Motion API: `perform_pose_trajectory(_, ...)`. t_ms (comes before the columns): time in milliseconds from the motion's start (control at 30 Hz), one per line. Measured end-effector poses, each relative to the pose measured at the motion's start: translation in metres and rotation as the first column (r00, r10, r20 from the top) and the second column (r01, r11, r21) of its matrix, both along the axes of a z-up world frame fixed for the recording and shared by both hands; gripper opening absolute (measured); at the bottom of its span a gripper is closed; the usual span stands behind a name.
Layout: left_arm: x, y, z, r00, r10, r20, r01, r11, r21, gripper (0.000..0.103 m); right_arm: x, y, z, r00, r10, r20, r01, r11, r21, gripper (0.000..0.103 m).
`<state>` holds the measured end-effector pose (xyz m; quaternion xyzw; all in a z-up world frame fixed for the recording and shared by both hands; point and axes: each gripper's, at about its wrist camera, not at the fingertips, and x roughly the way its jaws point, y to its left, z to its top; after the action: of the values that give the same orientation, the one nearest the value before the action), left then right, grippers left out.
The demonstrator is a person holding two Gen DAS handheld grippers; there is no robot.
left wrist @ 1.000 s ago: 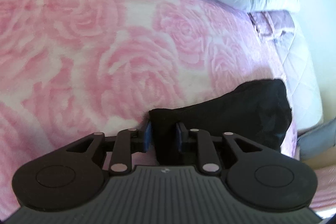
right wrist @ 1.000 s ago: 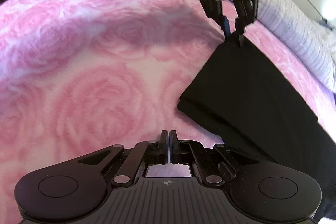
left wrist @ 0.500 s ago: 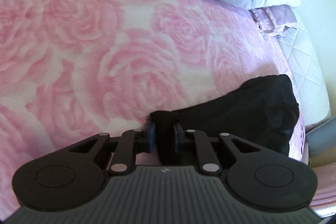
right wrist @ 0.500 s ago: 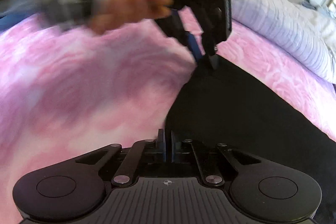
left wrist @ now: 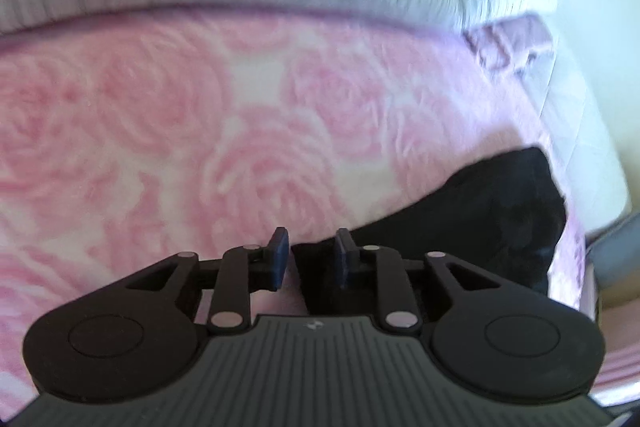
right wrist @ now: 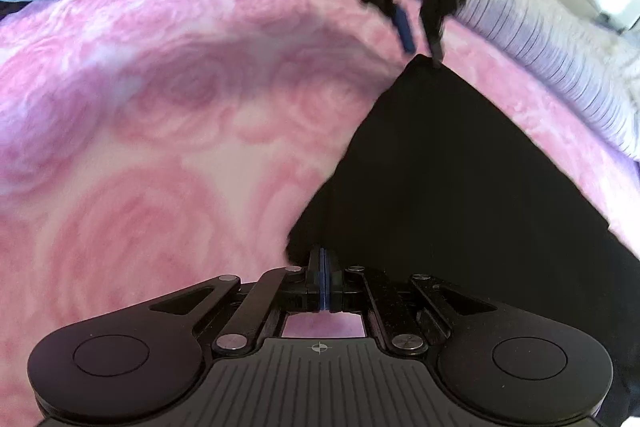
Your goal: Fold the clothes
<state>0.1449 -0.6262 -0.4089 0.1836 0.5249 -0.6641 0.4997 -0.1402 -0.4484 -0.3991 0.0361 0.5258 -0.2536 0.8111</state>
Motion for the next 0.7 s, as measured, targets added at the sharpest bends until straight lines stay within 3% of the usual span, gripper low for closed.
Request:
perform_pose_trajectory(33, 0.005, 0.007, 0.006, 1.0, 0.014, 0.0, -0.014, 1.0, -0.013, 0.031, -0.003, 0.005, 0.002, 1.0, 0.004, -0.008, -0.004, 1.0, -0.009, 0.019)
perform_pose_trajectory(67, 0.01, 0.013, 0.011, 1.0, 0.028, 0.001, -0.028, 0.999, -0.026, 0.033, -0.005, 0.01, 0.005, 1.0, 0.008, -0.017, -0.008, 1.0, -0.02, 0.043)
perform_pose_trajectory(133, 0.017, 0.031, 0.015, 0.999, 0.04, 0.023, -0.039, 0.999, -0.026, 0.033, -0.005, 0.021, 0.008, 0.999, 0.03, -0.013, -0.03, 0.998, -0.049, 0.064)
perform_pose_trajectory(267, 0.011, 0.076, 0.01, 0.993, 0.007, 0.122, -0.005, 1.0, -0.011, 0.033, 0.011, 0.038, 0.003, 0.992, 0.119, -0.051, -0.125, 0.981, -0.147, 0.065)
perform_pose_trajectory(333, 0.002, 0.099, 0.006, 0.99, -0.018, 0.139, 0.02, 1.0, -0.011, 0.033, 0.012, 0.043, -0.009, 0.974, 0.175, -0.146, -0.205, 0.953, -0.225, 0.065)
perform_pose_trajectory(367, -0.002, 0.108, 0.002, 0.993, -0.014, 0.12, 0.016, 1.0, -0.013, 0.035, 0.009, 0.045, -0.015, 0.963, 0.197, -0.184, -0.242, 0.932, -0.269, 0.065)
perform_pose_trajectory(433, -0.01, 0.125, -0.005, 0.996, -0.005, 0.084, 0.006, 1.0, -0.016, 0.038, 0.0, 0.045, -0.018, 0.955, 0.238, -0.175, -0.282, 0.912, -0.298, 0.065)
perform_pose_trajectory(567, -0.018, 0.148, -0.018, 0.996, 0.092, 0.023, -0.092, 0.996, -0.01, 0.039, 0.002, 0.042, -0.029, 0.932, 0.306, -0.194, -0.359, 0.852, -0.381, 0.065)
perform_pose_trajectory(700, -0.024, 0.162, -0.022, 0.993, 0.106, -0.045, -0.106, 0.994, 0.008, 0.04, 0.011, 0.023, -0.03, 0.947, 0.27, -0.174, -0.317, 0.871, -0.376, 0.064)
